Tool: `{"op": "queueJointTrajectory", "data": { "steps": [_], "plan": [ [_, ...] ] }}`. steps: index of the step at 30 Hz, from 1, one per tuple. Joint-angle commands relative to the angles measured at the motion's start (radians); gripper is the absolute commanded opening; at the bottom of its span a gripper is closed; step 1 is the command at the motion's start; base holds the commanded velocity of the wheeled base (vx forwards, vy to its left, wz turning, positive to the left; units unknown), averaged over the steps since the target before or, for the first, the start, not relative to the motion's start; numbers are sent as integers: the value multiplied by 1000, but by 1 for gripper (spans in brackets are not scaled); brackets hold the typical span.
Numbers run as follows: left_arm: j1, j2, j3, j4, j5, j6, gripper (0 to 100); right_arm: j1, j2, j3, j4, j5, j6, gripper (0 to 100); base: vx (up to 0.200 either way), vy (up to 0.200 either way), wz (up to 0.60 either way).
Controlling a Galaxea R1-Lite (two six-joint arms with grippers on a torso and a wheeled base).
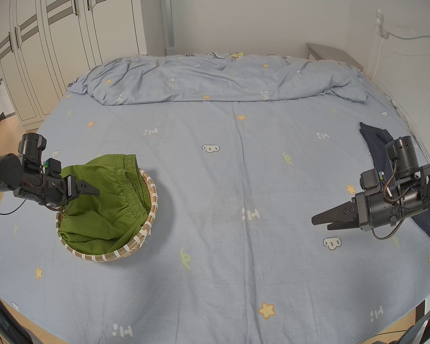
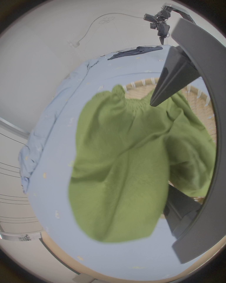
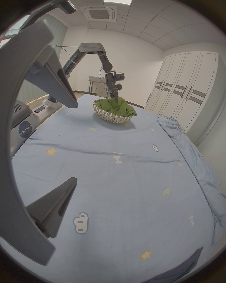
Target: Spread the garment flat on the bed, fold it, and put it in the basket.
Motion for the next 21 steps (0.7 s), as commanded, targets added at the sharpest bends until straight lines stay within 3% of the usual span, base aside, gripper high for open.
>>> {"op": "queueJointTrajectory", "data": {
  "steps": [1, 8, 14, 18, 20, 21],
  "plan": [
    [-1, -281, 94, 8, 4, 28, 100, -10, 0, -2, -3, 1, -1, 100, 0, 0, 0],
    [6, -614, 223, 20, 4, 42, 100, -62, -36, 30, 6, -9, -29, 100, 0, 0, 0],
    [-71, -925, 444, 13, 2, 85, 100, -88, -362, 236, -16, -174, -150, 100, 0, 0, 0],
    [-100, -1160, 654, 14, -4, 90, 100, -85, -705, 443, -14, -188, -152, 100, 0, 0, 0],
    [-100, -1160, 654, 14, -4, 90, 100, -85, -705, 443, -14, -188, -152, 100, 0, 0, 0],
    [-142, -1278, 757, 22, -2, 88, 100, -99, -885, 501, 0, -188, -144, 100, 0, 0, 0]
  ]
}}
